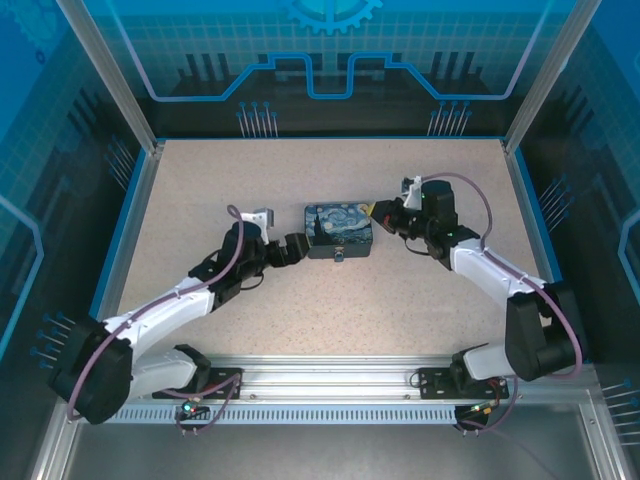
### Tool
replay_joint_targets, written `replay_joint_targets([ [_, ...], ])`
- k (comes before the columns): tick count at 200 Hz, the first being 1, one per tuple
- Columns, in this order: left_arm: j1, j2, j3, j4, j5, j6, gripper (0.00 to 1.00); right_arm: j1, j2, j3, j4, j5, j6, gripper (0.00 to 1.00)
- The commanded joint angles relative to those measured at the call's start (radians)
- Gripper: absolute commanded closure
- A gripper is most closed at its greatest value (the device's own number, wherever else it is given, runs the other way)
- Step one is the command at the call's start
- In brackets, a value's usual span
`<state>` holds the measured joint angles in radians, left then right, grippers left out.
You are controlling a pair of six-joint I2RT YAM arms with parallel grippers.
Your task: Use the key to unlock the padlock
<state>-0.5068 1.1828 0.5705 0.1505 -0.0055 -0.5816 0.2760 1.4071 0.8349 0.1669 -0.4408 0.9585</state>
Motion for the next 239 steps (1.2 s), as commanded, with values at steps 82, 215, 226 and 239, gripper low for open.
replay_joint_targets([
  [82, -0.178, 0.338, -0.002, 0.334, 0.023, 0.026, 0.01, 0.031, 0.309, 0.284, -0.017, -0.024, -0.028, 1.00],
  [215, -0.298, 0.625, 0.080, 0.571, -0.265, 0.256, 0.01, 0.069, 0.451, 0.346, 0.047, -0.031, 0.016, 1.00],
  [226, -0.298, 0.639, 0.089, 0.574, -0.273, 0.262, 0.01, 0.072, 0.458, 0.348, 0.049, -0.032, 0.018, 1.00],
  [239, -0.301, 0.655, 0.094, 0.590, -0.283, 0.270, 0.01, 0.075, 0.468, 0.349, 0.051, -0.032, 0.018, 1.00],
])
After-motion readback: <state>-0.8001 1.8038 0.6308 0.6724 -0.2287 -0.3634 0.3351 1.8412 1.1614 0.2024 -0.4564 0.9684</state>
